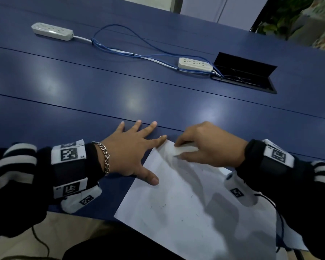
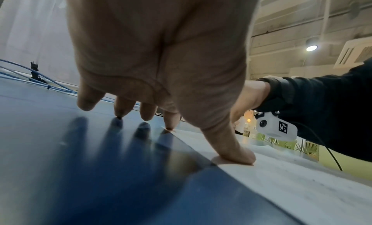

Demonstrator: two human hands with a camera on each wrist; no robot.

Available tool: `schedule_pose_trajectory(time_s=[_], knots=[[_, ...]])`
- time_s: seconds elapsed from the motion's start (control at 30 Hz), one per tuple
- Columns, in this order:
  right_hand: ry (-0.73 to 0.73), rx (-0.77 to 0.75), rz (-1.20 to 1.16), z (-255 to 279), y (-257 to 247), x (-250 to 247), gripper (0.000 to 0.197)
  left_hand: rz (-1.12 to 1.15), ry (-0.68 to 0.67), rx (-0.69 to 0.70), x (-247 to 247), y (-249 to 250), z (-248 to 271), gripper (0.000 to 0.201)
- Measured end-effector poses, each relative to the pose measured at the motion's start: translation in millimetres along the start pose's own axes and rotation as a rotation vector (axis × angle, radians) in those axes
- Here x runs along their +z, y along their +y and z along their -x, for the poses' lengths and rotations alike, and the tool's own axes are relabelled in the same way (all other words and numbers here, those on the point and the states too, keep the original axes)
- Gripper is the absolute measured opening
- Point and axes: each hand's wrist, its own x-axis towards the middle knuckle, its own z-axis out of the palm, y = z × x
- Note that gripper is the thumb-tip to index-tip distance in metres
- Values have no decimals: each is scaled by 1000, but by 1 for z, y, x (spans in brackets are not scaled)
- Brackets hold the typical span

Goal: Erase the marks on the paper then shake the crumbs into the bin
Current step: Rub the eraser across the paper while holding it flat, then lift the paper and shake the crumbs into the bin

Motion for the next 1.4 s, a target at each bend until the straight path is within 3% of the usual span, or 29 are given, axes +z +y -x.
schedule_pose_trajectory(time_s=[0.23,0.37,0.53,0.63,0.7,0.83,0.97,1.03,1.17,1.3,1.4], knots=[[53,47,12,-18,-4,14,32,-7,-26,-83,1,-2,0,132],[-106,-90,8,-4,-18,17,28,-23,-26,-95,1,-1,1,131],[23,15,23,-17,0,7,31,-43,-42,-115,0,1,2,131],[-71,-87,46,-9,-17,16,31,-38,-49,-121,0,0,2,130],[-83,-74,48,-12,-14,12,28,-43,-46,-121,0,0,2,130],[77,24,18,-15,2,10,28,-70,-52,-129,0,2,2,129],[-8,-46,6,17,-10,17,31,-72,-53,-111,-3,1,2,131],[52,43,-38,41,-3,8,30,-91,-50,-93,-4,-2,0,135],[333,295,-149,111,23,-13,23,-132,-85,-97,-10,-11,0,139],[371,585,-223,169,50,-3,25,-74,-121,-158,-20,-30,6,140],[376,756,-224,200,73,20,31,119,-16,-134,-27,-43,12,136]])
